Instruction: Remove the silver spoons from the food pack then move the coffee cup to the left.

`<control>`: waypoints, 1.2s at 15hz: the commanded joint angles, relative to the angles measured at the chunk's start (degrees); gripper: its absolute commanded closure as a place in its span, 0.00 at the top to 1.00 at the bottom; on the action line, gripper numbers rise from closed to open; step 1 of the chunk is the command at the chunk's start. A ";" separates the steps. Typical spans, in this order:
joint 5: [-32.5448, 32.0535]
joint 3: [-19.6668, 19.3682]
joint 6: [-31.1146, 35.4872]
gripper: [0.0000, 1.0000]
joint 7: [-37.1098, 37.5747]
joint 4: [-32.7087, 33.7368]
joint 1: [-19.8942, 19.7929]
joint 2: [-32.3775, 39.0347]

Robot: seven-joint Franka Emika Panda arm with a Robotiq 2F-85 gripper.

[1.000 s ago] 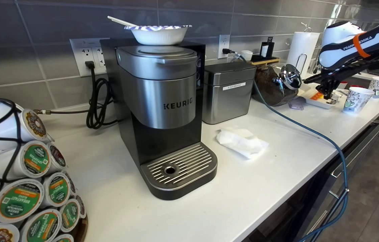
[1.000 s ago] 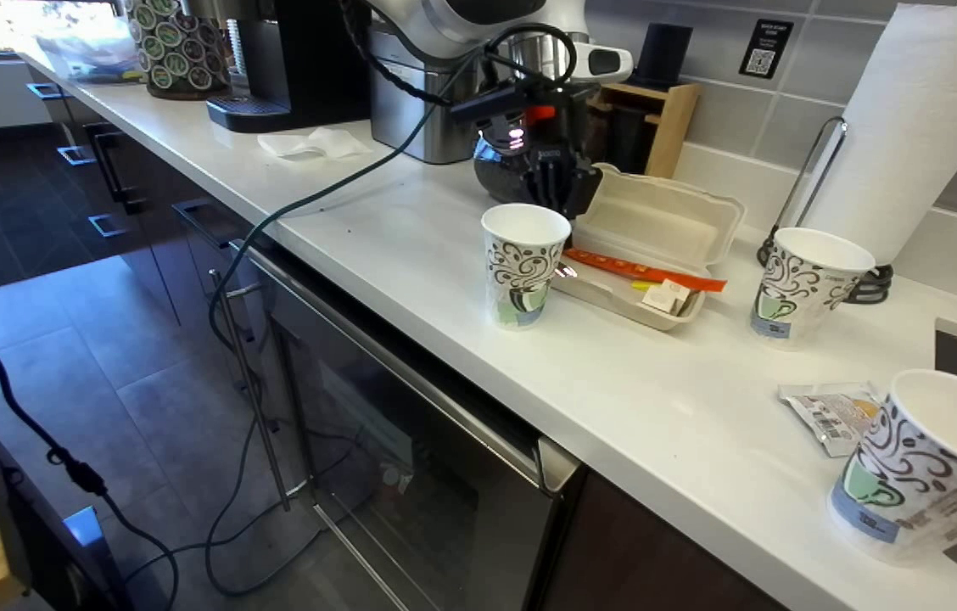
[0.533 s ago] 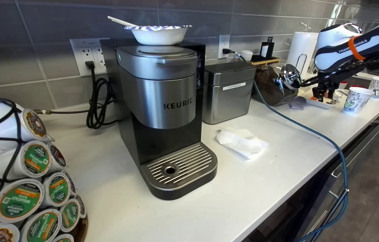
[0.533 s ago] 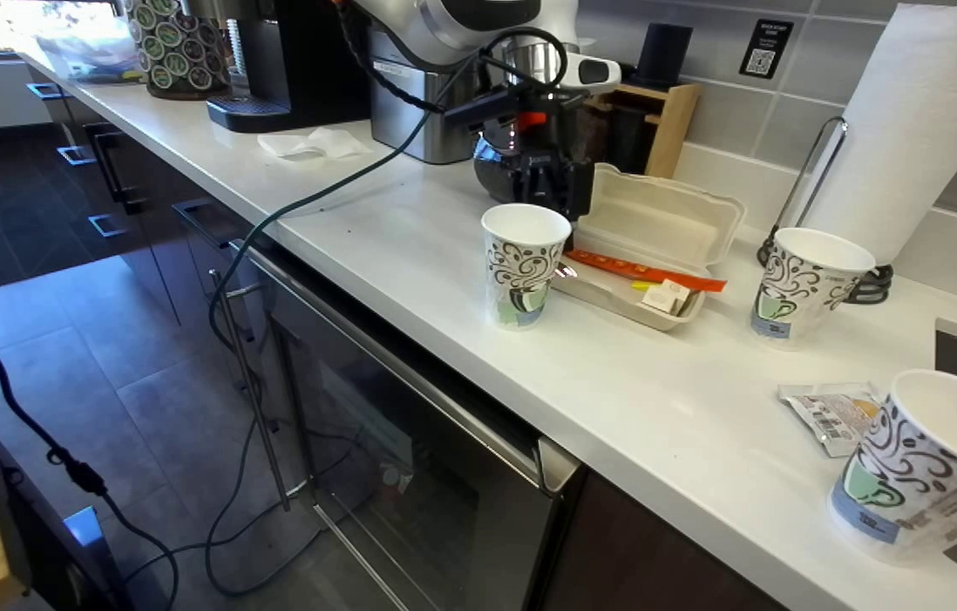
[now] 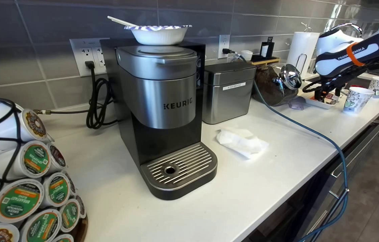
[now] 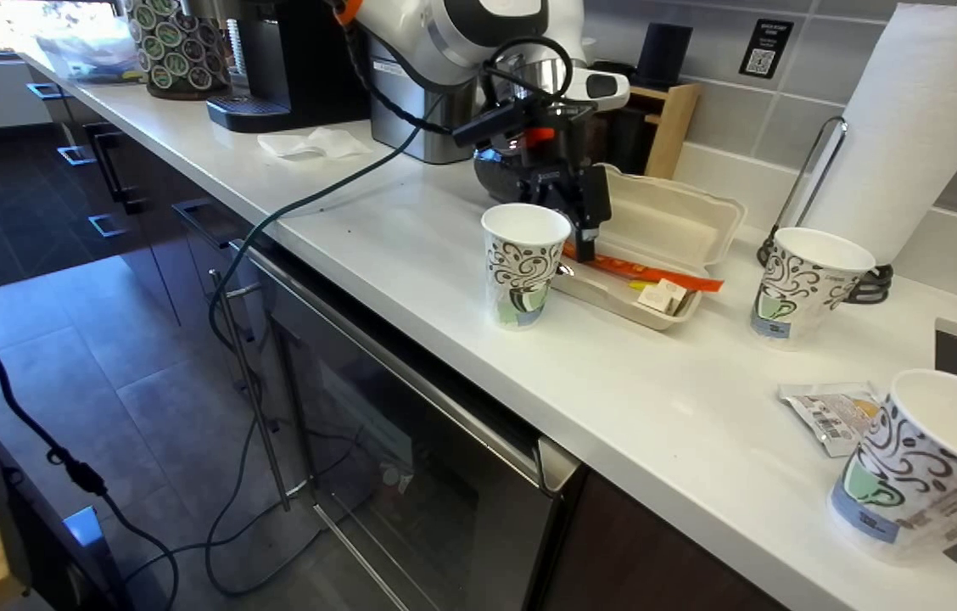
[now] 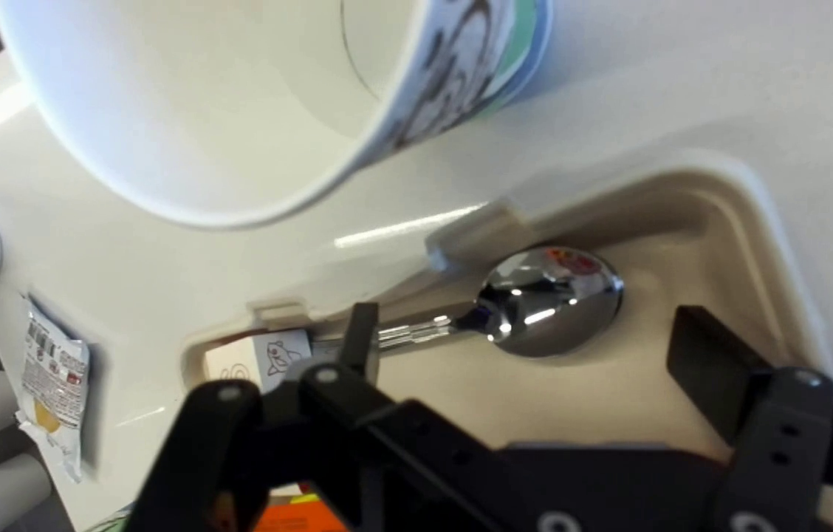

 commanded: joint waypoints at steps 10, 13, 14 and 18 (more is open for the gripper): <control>-2.49 -4.08 -2.82 0.27 4.17 1.51 3.13 2.62; -2.34 -4.44 -2.90 0.05 4.01 1.71 3.32 3.30; -2.39 -4.66 -2.96 0.00 4.13 1.61 3.53 3.24; -3.75 -6.57 -2.59 0.01 5.40 -0.12 5.75 0.66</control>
